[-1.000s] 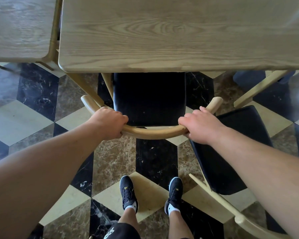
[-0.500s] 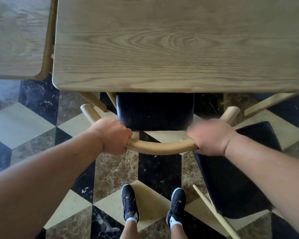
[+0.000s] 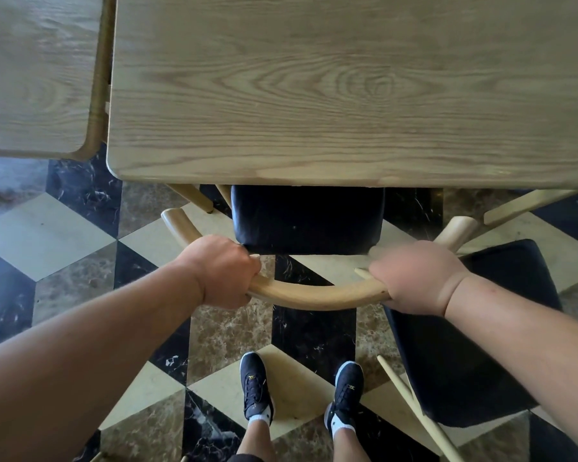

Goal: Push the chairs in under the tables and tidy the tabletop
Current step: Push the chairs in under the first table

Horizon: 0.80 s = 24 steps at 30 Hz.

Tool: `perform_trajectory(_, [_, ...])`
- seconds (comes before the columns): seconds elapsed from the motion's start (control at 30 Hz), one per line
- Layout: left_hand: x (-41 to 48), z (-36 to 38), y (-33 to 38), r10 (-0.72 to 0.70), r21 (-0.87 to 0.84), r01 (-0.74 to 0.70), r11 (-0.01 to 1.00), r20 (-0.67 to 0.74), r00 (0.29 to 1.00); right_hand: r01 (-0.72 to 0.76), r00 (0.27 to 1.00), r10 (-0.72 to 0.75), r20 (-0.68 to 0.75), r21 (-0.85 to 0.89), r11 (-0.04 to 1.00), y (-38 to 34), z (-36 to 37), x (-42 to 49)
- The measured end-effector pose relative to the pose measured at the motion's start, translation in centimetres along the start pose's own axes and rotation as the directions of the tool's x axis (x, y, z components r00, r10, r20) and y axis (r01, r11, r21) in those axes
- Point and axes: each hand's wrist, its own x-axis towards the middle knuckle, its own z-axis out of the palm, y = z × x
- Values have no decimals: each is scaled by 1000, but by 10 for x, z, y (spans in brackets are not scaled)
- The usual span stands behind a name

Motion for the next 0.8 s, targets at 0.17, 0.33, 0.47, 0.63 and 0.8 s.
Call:
perform_trajectory(0.17, [-1,-2,1,-15,-7,15,1000,15,1000,0,1000,0,-17,4,1000,-1,1,0])
perform_trajectory(0.33, [-3,-6,3,-20,30,19,999,28,999,-5,1000,5,-7,4,1000,-2,-1,-2])
perform_trajectory(0.47, [-4,-6,4,-27,47,26,999,20,999,-17,1000,17,14,-16,1000,-3,-2,-2])
perform_trajectory(0.63, [-6,-6,7,-61,44,60,997,18,998,-78,996,80,28,-38,996,-9,-3,-4])
perform_trajectory(0.8, [-15,-7,19,-143,43,144,989,-30,989,-238,971,238,7,-34,971,-30,-9,-10])
